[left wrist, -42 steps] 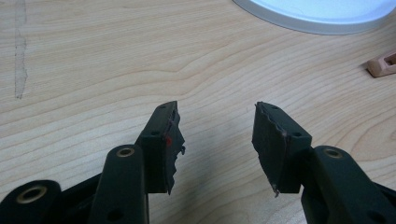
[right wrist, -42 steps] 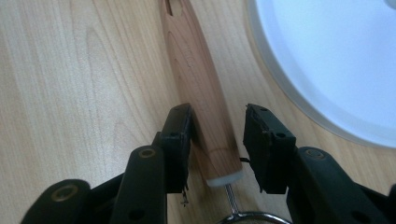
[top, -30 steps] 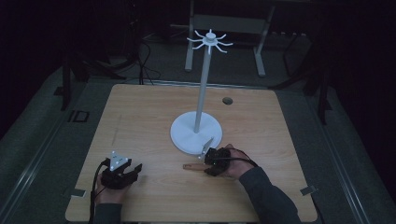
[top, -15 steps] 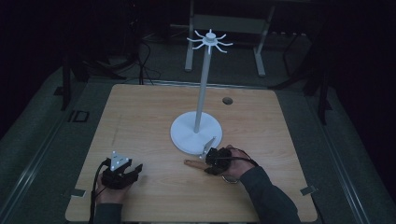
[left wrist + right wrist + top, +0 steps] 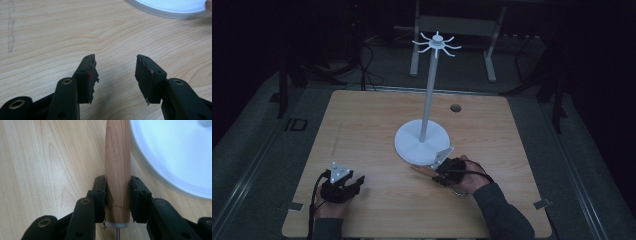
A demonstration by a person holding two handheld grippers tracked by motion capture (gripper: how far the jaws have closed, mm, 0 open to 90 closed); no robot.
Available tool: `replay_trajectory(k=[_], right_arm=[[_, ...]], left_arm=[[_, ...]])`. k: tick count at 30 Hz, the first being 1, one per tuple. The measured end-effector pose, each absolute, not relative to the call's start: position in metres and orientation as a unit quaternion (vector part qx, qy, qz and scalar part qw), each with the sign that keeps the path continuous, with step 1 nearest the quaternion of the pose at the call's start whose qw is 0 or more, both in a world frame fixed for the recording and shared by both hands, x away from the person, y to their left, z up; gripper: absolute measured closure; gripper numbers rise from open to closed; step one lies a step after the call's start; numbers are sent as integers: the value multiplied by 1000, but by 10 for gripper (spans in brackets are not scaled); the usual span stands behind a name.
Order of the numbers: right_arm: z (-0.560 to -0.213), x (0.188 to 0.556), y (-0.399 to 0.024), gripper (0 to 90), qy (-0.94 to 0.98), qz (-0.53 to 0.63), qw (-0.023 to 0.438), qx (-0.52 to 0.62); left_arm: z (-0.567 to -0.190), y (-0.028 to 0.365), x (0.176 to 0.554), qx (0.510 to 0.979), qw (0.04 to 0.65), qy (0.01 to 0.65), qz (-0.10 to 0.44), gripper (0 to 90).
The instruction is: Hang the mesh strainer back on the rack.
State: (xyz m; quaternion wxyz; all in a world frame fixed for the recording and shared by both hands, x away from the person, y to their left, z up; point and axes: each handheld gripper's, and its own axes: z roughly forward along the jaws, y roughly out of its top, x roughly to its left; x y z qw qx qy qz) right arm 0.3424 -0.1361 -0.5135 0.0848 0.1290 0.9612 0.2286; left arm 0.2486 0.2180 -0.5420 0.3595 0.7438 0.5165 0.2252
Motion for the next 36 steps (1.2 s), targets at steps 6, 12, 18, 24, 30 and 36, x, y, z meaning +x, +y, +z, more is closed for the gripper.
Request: replay_trajectory(k=[6,12,18,24,30,36], right_arm=[[-503,342,-144,692,948,263,102,146],[-494,342,-149,692,936,291,117,157],[-484,344,-158,693,921,322,129,177],[-474,345,-165,693,909,344,141,191],[-465,347,-170,693,898,362,149,201],[-456,349,-173,693,886,383,155,213]], left_arm=[[-542,218,248,741,362,518,227,514],[-542,218,248,741,362,518,227,514],[-541,218,248,741,362,517,228,514],[-541,218,248,741,362,517,229,514],[-541,218,248,741,362,517,230,514],[-541,218,248,742,360,516,231,514]])
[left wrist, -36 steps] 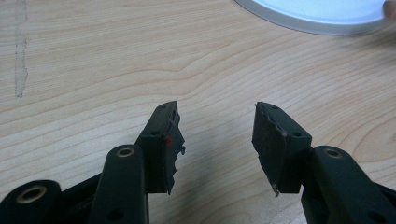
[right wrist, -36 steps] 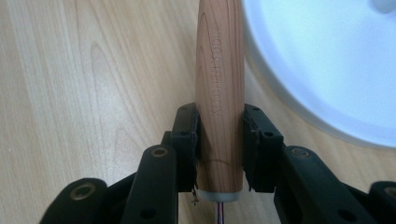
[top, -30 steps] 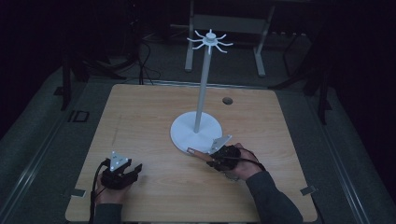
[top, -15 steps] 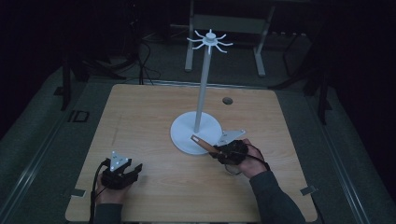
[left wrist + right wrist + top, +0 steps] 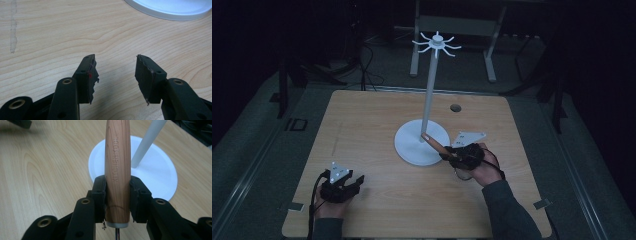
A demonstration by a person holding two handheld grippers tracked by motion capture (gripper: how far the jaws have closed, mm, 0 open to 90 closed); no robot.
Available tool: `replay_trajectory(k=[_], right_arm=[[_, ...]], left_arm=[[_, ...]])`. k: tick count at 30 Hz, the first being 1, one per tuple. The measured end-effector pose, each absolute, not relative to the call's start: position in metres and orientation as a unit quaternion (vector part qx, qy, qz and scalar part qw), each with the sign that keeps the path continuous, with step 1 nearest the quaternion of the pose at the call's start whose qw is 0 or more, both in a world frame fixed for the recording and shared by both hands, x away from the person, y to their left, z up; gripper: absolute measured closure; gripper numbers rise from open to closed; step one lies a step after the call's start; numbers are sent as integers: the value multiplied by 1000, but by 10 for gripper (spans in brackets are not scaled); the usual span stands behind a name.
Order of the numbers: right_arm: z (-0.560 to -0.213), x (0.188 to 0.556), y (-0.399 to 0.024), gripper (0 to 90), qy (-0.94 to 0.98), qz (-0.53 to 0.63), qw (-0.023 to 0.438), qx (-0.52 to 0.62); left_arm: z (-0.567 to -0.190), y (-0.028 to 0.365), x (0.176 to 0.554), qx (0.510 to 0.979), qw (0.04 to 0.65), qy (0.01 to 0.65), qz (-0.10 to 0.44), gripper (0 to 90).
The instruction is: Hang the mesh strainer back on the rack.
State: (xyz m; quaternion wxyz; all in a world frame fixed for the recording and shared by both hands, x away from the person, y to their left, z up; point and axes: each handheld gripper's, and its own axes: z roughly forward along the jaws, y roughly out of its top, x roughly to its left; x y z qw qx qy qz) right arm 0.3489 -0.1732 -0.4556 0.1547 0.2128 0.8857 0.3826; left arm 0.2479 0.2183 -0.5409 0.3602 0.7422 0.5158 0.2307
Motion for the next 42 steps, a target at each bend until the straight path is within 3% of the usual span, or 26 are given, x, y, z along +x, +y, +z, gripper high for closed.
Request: replay_trajectory(k=[42], right_arm=[[-404,355,-179,693,816,489,192,243]], left_arm=[[-539,220,248,737,365,519,233,514]])
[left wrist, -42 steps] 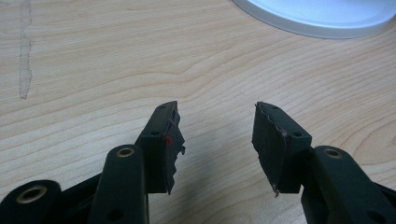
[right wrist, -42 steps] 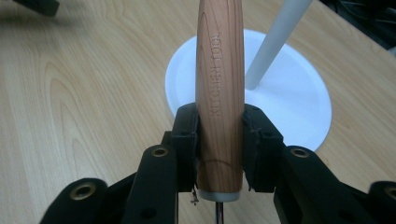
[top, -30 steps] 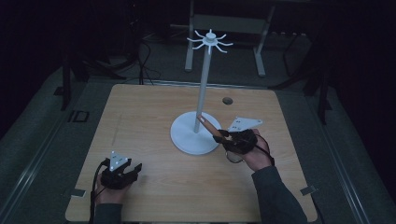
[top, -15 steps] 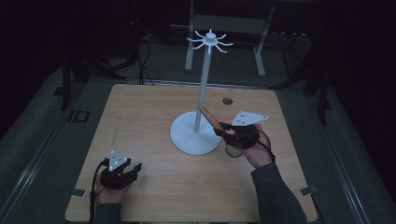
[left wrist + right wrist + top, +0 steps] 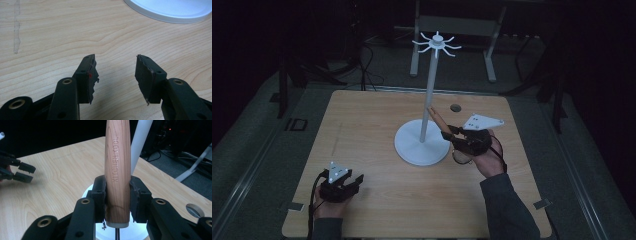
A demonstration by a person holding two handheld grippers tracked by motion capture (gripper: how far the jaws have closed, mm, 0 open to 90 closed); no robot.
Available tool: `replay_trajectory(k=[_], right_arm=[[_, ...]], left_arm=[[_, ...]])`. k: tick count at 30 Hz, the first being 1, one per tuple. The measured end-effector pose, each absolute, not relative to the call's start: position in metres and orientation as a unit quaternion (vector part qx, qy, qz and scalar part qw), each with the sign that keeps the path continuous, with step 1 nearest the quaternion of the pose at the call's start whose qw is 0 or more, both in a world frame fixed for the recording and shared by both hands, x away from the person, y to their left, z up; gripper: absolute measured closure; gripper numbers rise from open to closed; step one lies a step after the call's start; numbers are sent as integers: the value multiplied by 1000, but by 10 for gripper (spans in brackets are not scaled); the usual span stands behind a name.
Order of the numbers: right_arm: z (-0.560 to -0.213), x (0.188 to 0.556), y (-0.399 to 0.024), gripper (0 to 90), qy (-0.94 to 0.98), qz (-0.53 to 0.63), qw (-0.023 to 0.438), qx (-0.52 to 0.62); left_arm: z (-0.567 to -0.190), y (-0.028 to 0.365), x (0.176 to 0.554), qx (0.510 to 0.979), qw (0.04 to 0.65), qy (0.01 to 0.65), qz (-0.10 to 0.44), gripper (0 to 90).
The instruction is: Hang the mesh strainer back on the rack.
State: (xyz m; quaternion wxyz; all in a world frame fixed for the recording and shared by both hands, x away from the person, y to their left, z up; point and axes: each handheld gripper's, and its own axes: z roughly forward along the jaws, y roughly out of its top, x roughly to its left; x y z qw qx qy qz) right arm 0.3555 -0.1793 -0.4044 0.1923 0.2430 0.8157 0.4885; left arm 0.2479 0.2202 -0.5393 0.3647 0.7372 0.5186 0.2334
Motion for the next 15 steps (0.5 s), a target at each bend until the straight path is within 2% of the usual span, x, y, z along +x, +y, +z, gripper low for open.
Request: replay_trajectory(k=[15], right_arm=[[-395,357,-185,693,795,515,194,253]], left_arm=[[-539,220,248,736,365,520,233,514]])
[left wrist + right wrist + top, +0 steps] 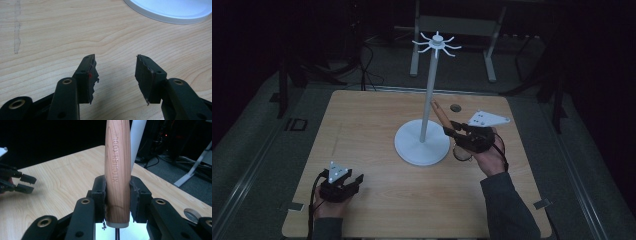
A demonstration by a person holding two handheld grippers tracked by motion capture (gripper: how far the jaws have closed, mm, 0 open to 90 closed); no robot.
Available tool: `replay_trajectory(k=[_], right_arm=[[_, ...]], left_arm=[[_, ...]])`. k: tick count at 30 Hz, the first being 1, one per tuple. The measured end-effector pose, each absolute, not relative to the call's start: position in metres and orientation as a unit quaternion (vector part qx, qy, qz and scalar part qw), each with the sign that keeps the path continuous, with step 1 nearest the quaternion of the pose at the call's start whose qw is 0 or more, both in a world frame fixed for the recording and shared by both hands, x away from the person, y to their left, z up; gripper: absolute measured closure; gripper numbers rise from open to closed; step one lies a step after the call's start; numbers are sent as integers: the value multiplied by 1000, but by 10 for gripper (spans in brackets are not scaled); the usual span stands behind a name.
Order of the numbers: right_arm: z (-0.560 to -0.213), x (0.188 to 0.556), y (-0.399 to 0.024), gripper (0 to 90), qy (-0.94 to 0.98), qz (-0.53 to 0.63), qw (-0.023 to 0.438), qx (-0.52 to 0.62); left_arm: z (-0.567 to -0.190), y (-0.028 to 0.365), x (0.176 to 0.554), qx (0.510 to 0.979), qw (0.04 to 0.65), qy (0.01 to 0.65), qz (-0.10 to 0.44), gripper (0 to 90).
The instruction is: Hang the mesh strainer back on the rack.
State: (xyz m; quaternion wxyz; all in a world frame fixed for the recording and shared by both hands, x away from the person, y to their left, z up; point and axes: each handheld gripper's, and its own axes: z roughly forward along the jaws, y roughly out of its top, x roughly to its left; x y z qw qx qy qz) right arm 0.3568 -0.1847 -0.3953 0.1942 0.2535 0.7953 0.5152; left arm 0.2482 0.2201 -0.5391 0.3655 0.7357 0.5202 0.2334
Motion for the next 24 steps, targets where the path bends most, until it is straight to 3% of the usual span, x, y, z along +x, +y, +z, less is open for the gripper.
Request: replay_trajectory(k=[24], right_arm=[[-377,358,-192,693,764,558,193,261]], left_arm=[[-539,221,249,733,369,522,233,514]])
